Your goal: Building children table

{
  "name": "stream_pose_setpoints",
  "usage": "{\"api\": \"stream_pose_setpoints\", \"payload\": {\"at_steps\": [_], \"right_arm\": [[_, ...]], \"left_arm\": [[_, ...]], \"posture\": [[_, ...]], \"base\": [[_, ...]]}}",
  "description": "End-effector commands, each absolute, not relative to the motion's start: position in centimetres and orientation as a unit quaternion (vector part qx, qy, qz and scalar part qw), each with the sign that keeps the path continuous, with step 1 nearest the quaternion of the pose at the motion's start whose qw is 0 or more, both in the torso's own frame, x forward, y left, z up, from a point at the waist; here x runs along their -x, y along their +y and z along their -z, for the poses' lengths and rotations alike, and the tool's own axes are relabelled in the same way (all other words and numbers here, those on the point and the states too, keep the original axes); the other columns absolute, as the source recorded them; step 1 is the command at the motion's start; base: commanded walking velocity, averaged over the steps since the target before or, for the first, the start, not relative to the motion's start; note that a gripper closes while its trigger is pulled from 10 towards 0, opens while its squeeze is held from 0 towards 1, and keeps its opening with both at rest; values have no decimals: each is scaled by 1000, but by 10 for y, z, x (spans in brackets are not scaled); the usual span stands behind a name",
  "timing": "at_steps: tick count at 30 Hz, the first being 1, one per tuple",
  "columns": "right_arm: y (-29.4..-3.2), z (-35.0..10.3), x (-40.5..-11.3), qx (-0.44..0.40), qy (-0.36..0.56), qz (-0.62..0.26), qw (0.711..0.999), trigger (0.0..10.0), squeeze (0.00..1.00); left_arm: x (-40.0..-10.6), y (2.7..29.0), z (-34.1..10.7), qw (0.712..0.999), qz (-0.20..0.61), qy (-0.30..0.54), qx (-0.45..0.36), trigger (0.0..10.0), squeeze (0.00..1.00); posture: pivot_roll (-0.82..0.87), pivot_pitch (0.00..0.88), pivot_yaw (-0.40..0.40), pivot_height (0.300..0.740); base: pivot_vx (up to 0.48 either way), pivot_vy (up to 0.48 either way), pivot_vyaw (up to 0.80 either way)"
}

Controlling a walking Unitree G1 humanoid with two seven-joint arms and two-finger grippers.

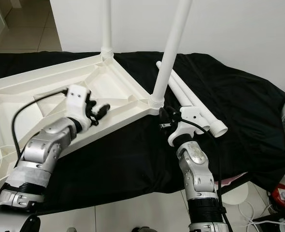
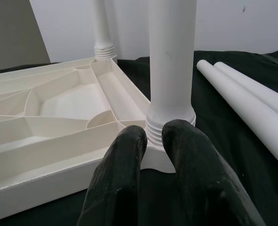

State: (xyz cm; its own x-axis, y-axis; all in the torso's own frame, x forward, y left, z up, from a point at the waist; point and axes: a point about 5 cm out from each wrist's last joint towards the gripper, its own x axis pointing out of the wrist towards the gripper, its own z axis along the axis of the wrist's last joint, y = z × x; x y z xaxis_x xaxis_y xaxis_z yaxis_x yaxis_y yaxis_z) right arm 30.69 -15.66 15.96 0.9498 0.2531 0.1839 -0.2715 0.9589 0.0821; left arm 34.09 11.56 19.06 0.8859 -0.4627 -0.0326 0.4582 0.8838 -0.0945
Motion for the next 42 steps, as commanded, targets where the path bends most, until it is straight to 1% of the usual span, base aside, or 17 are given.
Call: {"api": "stream_pose_setpoints", "payload": {"at_steps": [1, 3, 6, 8, 11, 20, 33, 36, 42], "right_arm": [[-156, -153, -306, -54, -75, -130, 987, 10000, 0], [-155, -153, -306, -55, -74, -131, 987, 10000, 0], [-153, -152, -305, -56, -72, -134, 987, 10000, 0], [-153, -152, -304, -56, -72, -134, 987, 10000, 0], [-155, -151, -303, -54, -69, -132, 987, 10000, 0], [-156, -150, -303, -50, -68, -130, 988, 10000, 0], [-156, -149, -303, -47, -65, -129, 988, 10000, 0], [-156, -149, -304, -47, -64, -130, 988, 10000, 0], [-154, -149, -304, -48, -64, -131, 988, 10000, 0]], "left_arm": [[-342, 117, -196, 971, 234, 22, 49, 10000, 0], [-343, 118, -194, 971, 233, 31, 43, 10000, 0], [-342, 117, -187, 970, 237, 54, 12, 10000, 0], [-341, 116, -186, 969, 238, 59, 9, 10000, 0], [-335, 113, -184, 960, 262, 94, -25, 10000, 0], [-335, 118, -181, 958, 253, 127, -49, 10000, 0], [-330, 114, -176, 949, 270, 152, -62, 10000, 0], [-329, 114, -174, 946, 273, 157, -77, 10000, 0], [-330, 116, -167, 946, 259, 172, -92, 10000, 0]], "posture": [[37, 53, -81, 740], [37, 53, -81, 740], [36, 51, -82, 740], [36, 51, -82, 740], [34, 48, -82, 740], [32, 44, -73, 740], [30, 37, -71, 740], [31, 37, -72, 740], [33, 31, -69, 740]], "base": [[0, 0, 0], [0, 0, 0], [0, 0, 0], [0, 0, 0], [0, 0, 0], [0, 0, 0], [0, 0, 0], [0, 0, 0], [0, 0, 0]]}}
